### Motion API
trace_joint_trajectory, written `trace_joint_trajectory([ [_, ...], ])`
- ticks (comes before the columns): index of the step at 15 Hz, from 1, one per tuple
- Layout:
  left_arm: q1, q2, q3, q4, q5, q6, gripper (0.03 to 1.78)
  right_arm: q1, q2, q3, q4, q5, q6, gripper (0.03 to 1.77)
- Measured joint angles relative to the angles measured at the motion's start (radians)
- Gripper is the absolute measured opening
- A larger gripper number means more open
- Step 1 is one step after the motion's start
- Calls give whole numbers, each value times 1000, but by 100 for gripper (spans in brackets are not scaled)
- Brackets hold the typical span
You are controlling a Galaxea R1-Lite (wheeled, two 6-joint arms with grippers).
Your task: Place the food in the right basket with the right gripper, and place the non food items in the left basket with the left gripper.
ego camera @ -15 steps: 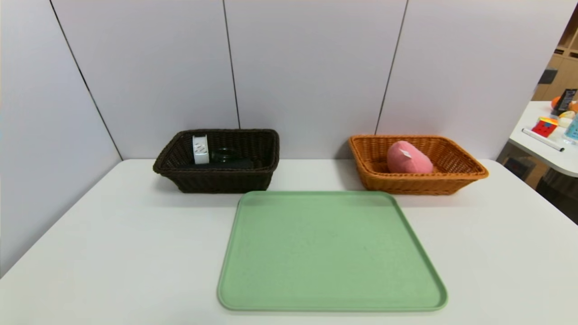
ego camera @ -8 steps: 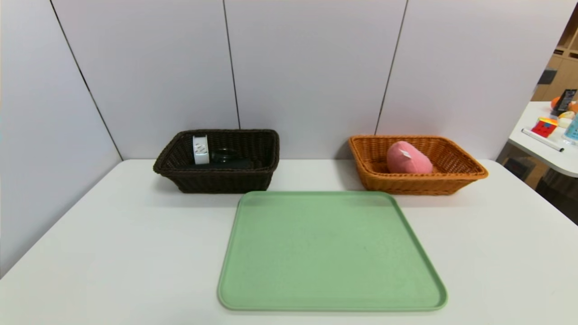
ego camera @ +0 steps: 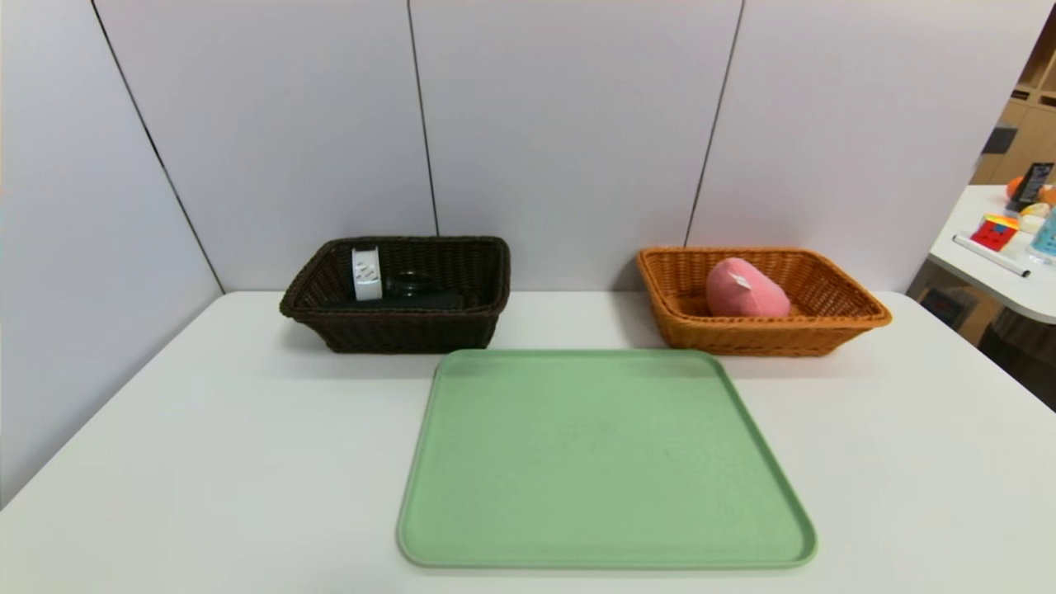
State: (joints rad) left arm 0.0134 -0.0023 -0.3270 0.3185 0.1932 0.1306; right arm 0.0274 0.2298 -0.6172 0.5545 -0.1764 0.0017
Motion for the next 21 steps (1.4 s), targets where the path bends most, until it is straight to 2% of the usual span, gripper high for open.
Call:
trace_joint_trajectory([
  [2,0,0,36,-43,0,12,169,-9,-69,30,-20,77,-24,170],
  [4,0,0,90,-159,-10,21,169,-16,-154,88,-78,137,-73,170],
  [5,0,0,128,-228,-29,26,169,-18,-180,131,-149,155,-93,170],
  [10,0,0,299,-534,-101,40,169,-22,-226,504,-708,176,-154,170],
  [11,0,0,313,-544,-106,36,169,-23,-228,562,-821,176,-163,170],
  [12,0,0,320,-520,-119,29,169,-22,-230,589,-880,176,-170,170],
  [14,0,0,325,-429,-168,15,169,-23,-231,610,-828,174,-177,170],
  [16,0,0,327,-335,-200,-12,169,-23,-231,616,-653,190,-173,170],
  [17,0,0,327,-323,-202,-36,169,-23,-231,616,-595,210,-168,170],
  [18,0,0,327,-322,-202,-64,169,-23,-231,616,-560,216,-146,170],
  [21,0,0,327,-318,-195,-111,169,-22,-231,617,-558,201,-34,170],
])
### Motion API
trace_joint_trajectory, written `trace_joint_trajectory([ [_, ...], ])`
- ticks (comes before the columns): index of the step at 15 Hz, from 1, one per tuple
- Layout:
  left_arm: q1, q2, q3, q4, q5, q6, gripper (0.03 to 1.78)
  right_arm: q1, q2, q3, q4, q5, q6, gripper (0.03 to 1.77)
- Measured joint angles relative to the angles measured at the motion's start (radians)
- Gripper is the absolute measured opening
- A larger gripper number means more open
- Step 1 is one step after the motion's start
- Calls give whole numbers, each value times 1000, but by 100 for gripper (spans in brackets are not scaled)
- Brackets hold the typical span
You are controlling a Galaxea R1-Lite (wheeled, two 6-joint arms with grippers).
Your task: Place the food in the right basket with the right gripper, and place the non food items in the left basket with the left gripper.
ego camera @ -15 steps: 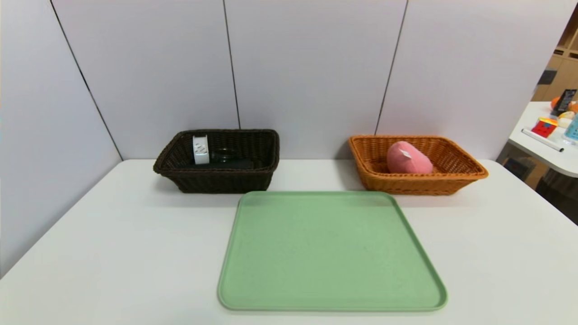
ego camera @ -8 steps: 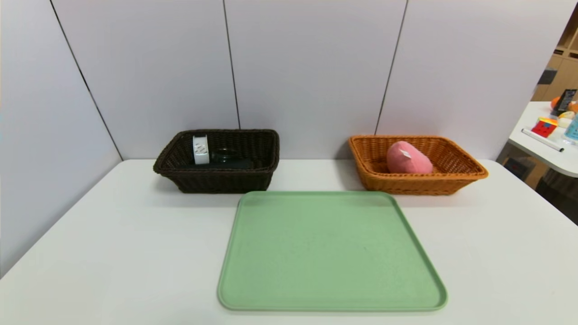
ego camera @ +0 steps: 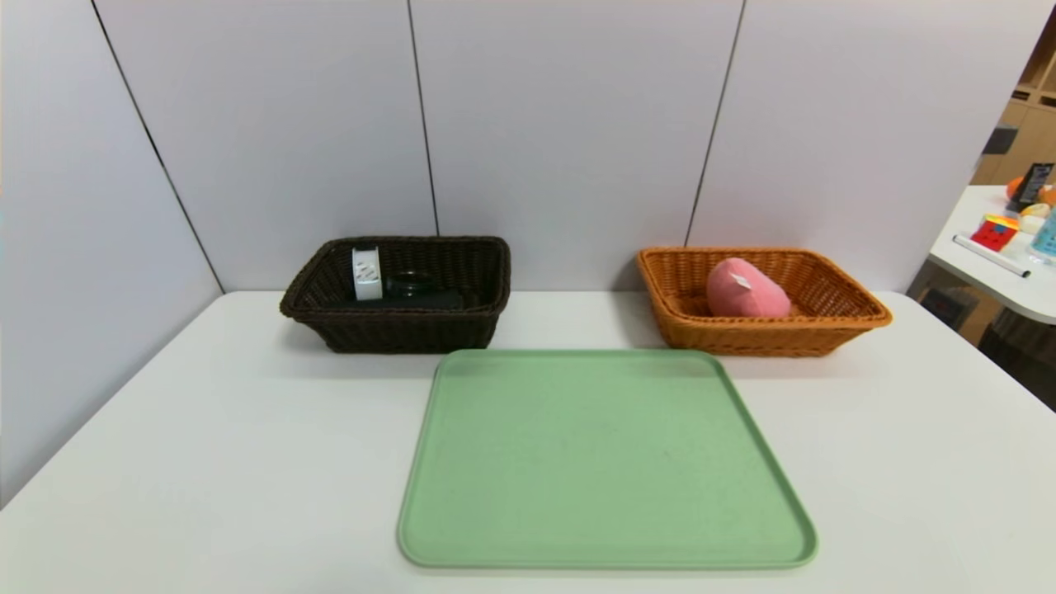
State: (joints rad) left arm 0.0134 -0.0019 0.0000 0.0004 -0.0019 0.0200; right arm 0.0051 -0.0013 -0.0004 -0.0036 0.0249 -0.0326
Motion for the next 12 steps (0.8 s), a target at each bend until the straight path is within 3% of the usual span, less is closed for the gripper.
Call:
trace_joint_trajectory([
  [2,0,0,0,0,1,-2,169,0,0,0,-1,-25,36,170],
  [12,0,0,0,0,1,-2,169,0,0,0,0,-25,40,170],
])
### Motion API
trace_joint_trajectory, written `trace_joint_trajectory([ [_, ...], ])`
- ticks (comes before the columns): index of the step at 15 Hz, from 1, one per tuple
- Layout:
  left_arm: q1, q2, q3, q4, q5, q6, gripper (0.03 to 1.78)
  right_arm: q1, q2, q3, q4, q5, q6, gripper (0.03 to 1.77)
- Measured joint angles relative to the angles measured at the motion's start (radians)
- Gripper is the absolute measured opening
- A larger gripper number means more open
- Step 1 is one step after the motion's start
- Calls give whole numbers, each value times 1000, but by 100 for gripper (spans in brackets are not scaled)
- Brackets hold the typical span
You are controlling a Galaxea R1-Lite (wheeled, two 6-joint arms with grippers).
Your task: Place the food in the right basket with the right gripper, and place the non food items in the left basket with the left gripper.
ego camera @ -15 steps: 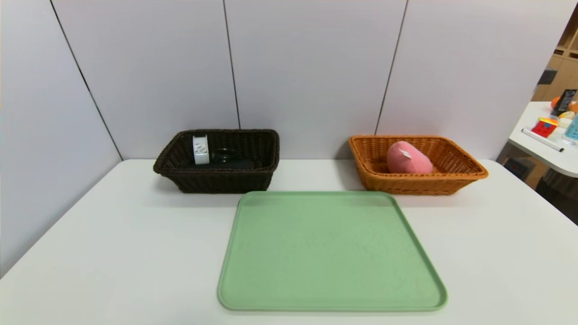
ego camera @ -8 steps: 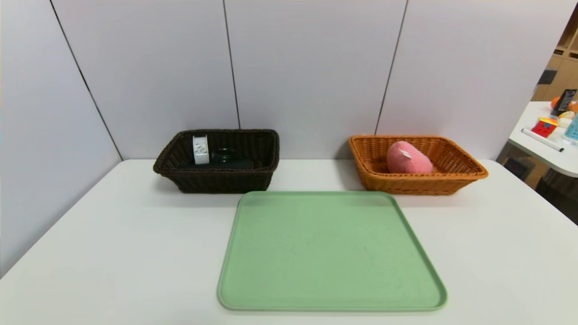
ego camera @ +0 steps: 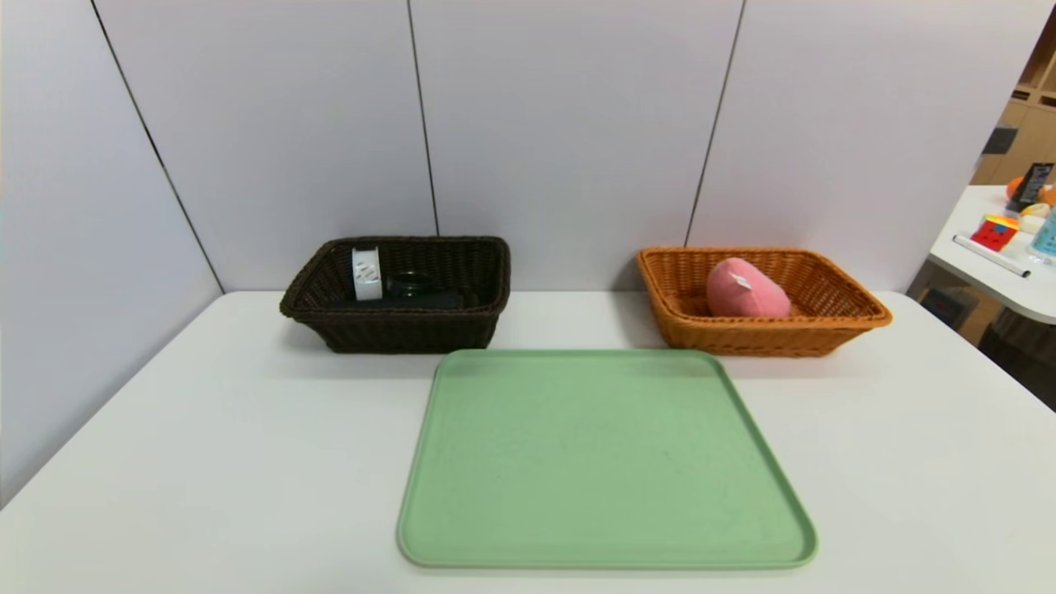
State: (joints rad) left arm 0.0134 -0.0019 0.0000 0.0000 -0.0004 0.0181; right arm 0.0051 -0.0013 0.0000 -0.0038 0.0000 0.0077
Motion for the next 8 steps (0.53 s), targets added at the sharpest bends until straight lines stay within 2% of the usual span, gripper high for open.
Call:
trace_joint_trajectory([
  [8,0,0,0,0,0,0,169,0,0,0,-2,-2,7,170],
])
